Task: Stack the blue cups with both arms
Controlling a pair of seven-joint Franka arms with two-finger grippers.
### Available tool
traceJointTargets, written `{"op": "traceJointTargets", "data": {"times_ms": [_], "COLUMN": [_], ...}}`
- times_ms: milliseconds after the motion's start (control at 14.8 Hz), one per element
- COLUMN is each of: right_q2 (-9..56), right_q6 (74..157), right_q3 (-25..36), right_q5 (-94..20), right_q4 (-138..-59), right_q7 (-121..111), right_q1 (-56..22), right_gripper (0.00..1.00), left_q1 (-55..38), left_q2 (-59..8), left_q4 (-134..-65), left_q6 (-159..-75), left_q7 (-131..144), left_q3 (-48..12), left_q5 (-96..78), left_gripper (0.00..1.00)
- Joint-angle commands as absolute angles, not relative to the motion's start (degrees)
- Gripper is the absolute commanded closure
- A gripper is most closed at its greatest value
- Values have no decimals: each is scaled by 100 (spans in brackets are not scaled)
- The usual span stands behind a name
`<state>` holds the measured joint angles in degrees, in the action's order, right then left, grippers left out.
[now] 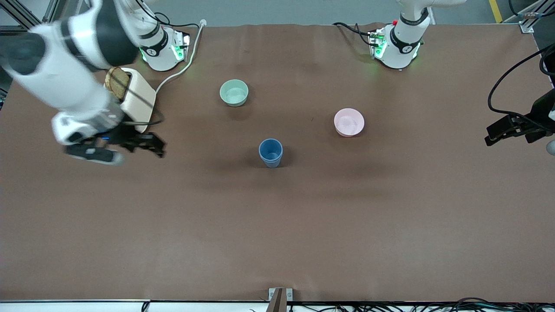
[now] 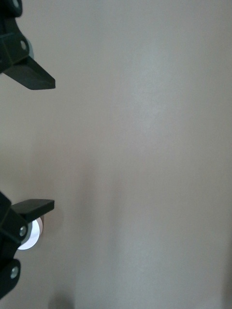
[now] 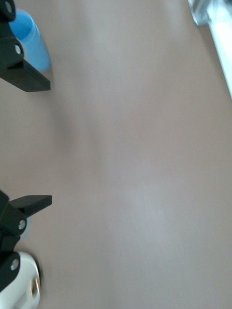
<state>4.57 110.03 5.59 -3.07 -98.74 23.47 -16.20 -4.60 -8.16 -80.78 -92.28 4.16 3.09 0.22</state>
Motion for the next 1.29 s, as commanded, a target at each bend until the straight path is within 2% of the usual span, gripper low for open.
{"op": "traceJointTargets", "data": {"times_ms": [0, 203, 473, 744, 1217], "right_q2": [133, -131, -123, -167, -413], "right_q6": [10838, 10399, 9091, 8123, 7734], "right_q3": [413, 404, 404, 422, 422], "right_q5": [-27, 114, 114, 44, 0], "right_q4": [-10107, -9976, -9011, -8570, -8490], "right_q7": [2093, 1479, 924, 484, -61], "right_q1": [-995, -555, -212, -26, 97], "right_gripper": [5, 1, 0, 0, 0], "left_q1": [-466, -483, -475, -466, -422], "left_q2": [-703, -721, -721, -712, -703], "left_q4": [-8156, -8147, -8147, -8156, -8156], "left_q6": [-9184, -9263, -9229, -9229, -9229], "left_q7": [334, 325, 316, 325, 343], "left_q3": [290, 281, 202, 132, 132], "left_q5": [-26, -9, -18, -35, 9], "left_gripper": [0, 0, 0, 0, 0]}}
